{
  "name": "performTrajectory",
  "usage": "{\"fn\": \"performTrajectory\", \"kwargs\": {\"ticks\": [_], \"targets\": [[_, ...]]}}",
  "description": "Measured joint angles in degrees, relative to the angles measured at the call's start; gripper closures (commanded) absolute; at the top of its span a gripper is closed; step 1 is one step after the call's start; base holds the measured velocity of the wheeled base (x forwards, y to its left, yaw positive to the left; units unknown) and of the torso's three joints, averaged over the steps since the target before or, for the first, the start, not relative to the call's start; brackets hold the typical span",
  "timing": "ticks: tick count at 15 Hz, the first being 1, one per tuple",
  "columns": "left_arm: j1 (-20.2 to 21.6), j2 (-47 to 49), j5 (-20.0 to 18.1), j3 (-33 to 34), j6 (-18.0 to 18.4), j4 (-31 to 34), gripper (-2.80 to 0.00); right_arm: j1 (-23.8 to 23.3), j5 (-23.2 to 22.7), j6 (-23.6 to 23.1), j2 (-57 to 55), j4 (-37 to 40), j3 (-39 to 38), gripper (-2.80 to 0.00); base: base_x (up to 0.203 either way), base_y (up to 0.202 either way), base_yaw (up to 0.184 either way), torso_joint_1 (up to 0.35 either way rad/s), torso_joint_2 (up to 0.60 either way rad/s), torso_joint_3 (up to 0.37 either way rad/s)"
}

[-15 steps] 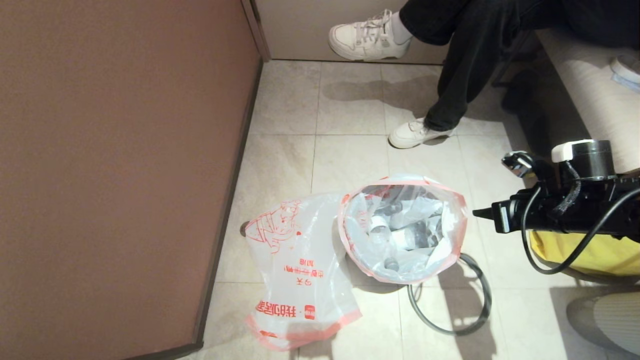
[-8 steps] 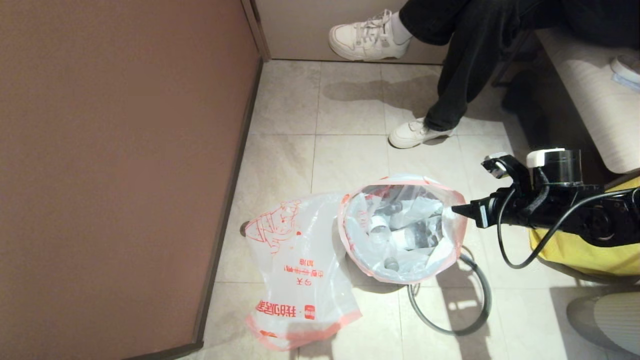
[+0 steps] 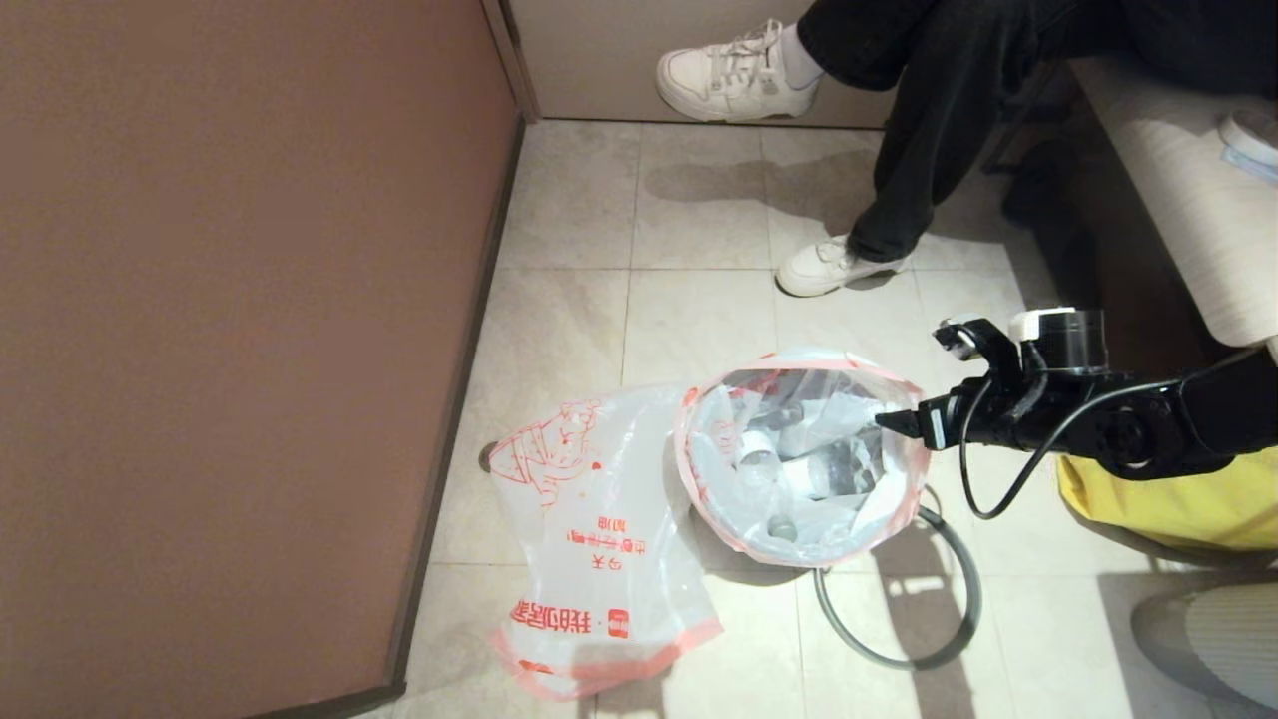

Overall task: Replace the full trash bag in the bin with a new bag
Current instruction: Place the trash bag on the floor

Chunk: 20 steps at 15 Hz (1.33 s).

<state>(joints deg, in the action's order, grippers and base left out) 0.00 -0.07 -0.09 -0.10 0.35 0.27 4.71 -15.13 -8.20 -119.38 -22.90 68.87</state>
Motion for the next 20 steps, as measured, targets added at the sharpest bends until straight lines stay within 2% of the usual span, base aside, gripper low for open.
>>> {"fn": "performTrajectory", "kwargs": {"ticks": [6,9,16,18,20], "targets": [[0.0,0.0,0.0,0.0,0.0,0.0,0.0,0.1,-0.3,0.4,-3.7,0.4,3.8,0.0,0.0,0.0,0.0,0.0,0.0,0.0],[0.0,0.0,0.0,0.0,0.0,0.0,0.0,0.2,-0.4,3.9,-3.1,0.9,5.6,0.0,0.0,0.0,0.0,0.0,0.0,0.0],[0.0,0.0,0.0,0.0,0.0,0.0,0.0,1.9,-0.2,4.9,2.7,3.6,1.3,0.0,0.0,0.0,0.0,0.0,0.0,0.0],[0.0,0.0,0.0,0.0,0.0,0.0,0.0,2.2,-1.4,9.2,4.4,6.6,0.6,0.0,0.0,0.0,0.0,0.0,0.0,0.0],[0.0,0.0,0.0,0.0,0.0,0.0,0.0,2.4,-6.2,16.1,6.0,10.3,0.9,0.0,0.0,0.0,0.0,0.0,0.0,0.0]]}}
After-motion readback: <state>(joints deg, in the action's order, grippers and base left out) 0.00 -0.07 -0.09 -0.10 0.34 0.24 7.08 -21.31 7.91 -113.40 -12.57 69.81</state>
